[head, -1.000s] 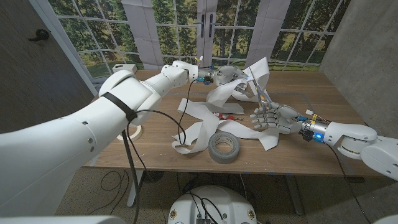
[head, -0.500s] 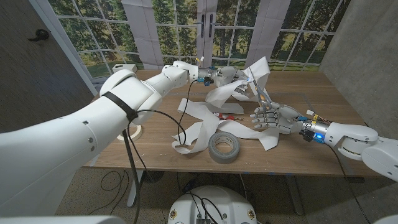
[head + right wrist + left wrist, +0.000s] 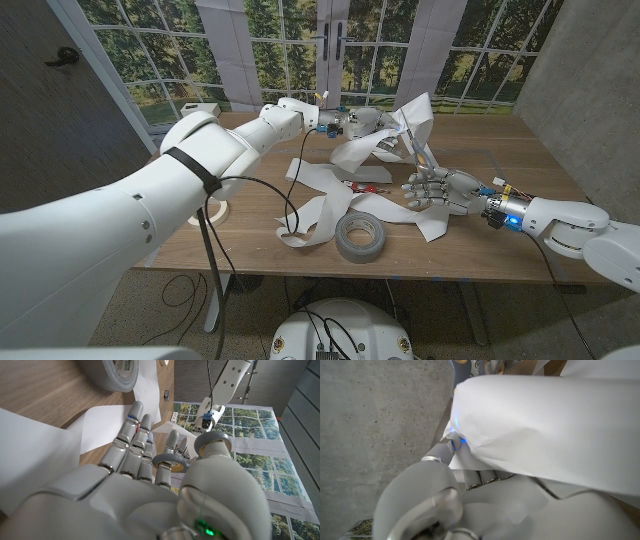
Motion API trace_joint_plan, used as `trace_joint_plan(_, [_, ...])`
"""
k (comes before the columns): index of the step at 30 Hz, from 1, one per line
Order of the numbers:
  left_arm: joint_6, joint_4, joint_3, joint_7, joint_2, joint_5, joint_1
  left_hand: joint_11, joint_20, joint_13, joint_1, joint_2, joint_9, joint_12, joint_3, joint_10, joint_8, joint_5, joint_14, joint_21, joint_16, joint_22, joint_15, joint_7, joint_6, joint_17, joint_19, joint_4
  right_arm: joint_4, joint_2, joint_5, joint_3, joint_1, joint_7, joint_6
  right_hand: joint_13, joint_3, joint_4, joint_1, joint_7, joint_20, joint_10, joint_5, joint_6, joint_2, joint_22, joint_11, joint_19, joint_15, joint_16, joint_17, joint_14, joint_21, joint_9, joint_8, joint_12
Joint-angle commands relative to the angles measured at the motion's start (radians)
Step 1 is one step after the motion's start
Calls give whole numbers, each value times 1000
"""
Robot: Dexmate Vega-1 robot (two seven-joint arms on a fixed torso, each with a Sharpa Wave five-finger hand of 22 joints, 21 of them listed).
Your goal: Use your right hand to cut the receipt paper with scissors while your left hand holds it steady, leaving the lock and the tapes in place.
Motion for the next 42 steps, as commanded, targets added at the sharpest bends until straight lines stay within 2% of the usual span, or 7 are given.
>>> trace_joint_plan(1, [-3,0,-10,-13,9,-8,1,2,0,2,8,6,50,5,7,-5,161,0,0,-1,1,1,-16,65,96,2,-3,4,-7,2,1,2,4,0,-13,2,31,-20,74,24,-13,4,-12,9,28,6,-15,-5,-14,13,9,-20,-8,6,-4,10])
trace_joint_plan(12, [1,1,-11,15,8,-6,2,4,0,0,6,6,49,11,6,-5,160,-2,0,-1,0,1,-16,67,97,2,-4,5,1,10,19,-11,18,-4,-24,3,54,-18,132,8,-27,25,-20,33,52,8,-32,-9,-26,30,22,-24,-9,12,0,20])
trace_joint_plan(25, [4,2,-8,48,3,-1,1,1,0,-10,9,6,51,13,8,-6,159,-3,1,-1,0,1,-17,65,97,3,-4,2,4,4,61,-47,52,-49,-78,4,60,-13,168,-2,-55,83,-32,87,59,10,-41,40,-67,77,42,30,13,23,17,37])
trace_joint_plan(27, [5,2,-8,51,3,-2,2,1,0,-5,6,7,48,16,9,-8,158,-3,3,-1,-1,1,-17,67,101,0,-4,6,7,10,80,-51,59,-56,-89,5,66,-16,185,-8,-68,109,-32,115,62,11,-58,52,-77,88,42,54,20,27,29,44])
trace_joint_plan(33, [4,2,-6,58,-4,-2,2,2,0,-11,7,6,50,17,8,-6,158,-4,2,-1,0,1,-15,65,100,3,-5,4,-5,23,99,-54,57,-120,-107,44,108,-14,279,-49,-146,285,-36,192,98,22,-138,153,-185,211,101,250,90,33,62,108])
trace_joint_plan(36, [4,2,-3,58,-6,0,2,4,-1,-11,8,6,51,18,8,-8,159,-4,3,-1,0,1,-16,65,102,3,-5,3,-13,24,101,-45,47,-136,-105,78,112,-5,297,-56,-165,352,-39,188,100,27,-171,179,-185,257,140,314,121,35,63,145])
trace_joint_plan(42, [10,-7,1,61,-6,2,7,3,0,-13,7,6,55,20,9,-7,160,-4,2,-1,0,1,-15,65,98,3,-4,4,-22,35,107,-19,19,-145,-92,117,121,0,315,-61,-184,398,-34,185,102,31,-187,198,-188,279,171,361,150,23,54,182])
